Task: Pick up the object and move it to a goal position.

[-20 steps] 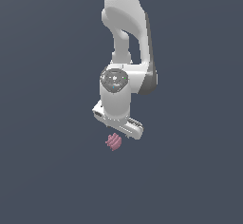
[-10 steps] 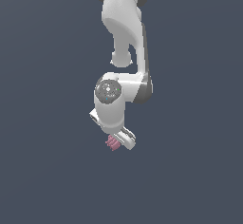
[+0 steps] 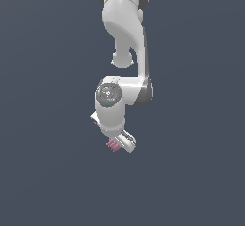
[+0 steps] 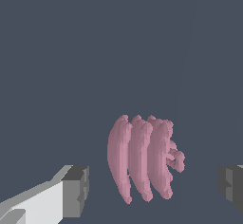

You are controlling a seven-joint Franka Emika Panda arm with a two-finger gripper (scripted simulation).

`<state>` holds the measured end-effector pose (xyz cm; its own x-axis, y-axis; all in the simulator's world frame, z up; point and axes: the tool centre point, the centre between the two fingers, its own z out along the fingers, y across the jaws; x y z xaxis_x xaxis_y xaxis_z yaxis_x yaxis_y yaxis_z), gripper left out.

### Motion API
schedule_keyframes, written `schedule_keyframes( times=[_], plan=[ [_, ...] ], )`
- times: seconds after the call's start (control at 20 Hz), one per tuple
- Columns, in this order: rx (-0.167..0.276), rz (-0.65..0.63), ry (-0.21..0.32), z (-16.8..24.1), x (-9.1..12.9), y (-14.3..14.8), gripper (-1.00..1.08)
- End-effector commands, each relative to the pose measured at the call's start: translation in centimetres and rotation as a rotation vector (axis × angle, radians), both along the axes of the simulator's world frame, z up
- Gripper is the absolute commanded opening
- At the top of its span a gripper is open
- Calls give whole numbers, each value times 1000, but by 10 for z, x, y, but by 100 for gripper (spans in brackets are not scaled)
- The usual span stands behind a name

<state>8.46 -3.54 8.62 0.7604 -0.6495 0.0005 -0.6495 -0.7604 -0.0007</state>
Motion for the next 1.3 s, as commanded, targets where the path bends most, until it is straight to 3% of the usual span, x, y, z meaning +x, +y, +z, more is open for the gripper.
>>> schedule_keyframes(
  times=[0.0,0.3,0.6,0.65,1.25],
  plan=[
    [0,-1,1,-9,-1,0,100],
    [0,-4,1,-41,-1,0,100],
    [0,-4,1,-45,0,0,100],
    [0,-4,1,-45,0,0,-100],
    [0,-4,1,-44,0,0,-100]
  ],
)
